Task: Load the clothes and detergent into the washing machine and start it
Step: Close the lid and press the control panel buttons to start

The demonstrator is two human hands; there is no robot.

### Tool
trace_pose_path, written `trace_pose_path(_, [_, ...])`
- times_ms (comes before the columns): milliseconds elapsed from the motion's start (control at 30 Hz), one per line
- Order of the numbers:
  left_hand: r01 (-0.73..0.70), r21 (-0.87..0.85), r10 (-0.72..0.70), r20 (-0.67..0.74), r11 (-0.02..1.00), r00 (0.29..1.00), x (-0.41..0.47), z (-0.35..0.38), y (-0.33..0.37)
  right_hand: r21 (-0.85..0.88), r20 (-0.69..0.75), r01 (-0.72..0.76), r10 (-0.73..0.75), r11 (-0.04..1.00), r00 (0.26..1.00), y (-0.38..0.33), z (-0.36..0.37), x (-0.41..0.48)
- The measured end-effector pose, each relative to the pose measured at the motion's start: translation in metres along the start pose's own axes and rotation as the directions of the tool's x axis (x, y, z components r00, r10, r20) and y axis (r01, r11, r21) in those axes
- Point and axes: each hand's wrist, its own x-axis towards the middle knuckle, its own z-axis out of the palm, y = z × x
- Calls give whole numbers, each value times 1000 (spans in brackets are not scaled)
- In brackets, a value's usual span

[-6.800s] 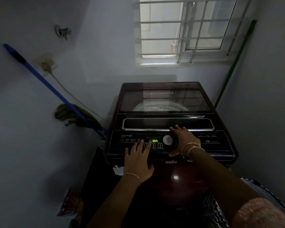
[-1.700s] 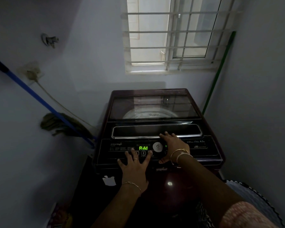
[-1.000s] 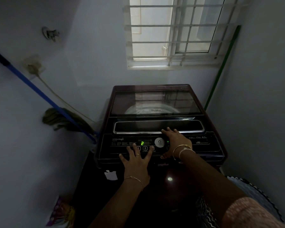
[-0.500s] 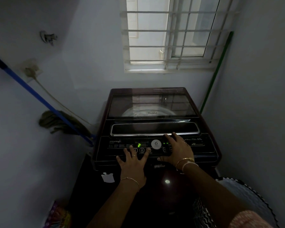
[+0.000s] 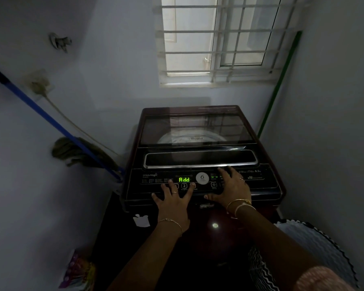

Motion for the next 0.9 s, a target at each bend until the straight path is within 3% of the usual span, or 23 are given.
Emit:
trace_pose_path(200, [-9,-4,9,-2,1000,1000,-1,0,-1,-1,-15,-20,20,1000,1000,-1,2,-1])
trace_pose_path(467, [-11,-3,11,21,1000,1000,-2,-2,-2,63,-193,54,-41,997,980,-4,15,-19])
trace_pose_path(667, [-20,6,20,11,1000,1000,-3,-2,-4,144,-194,79,-50,986,980,7,17,-30])
trace_pose_path(900, [-13,39,13,-13,999,1000,-4,1,-2,-6,-142,155,-154,988,978,15,21,-39])
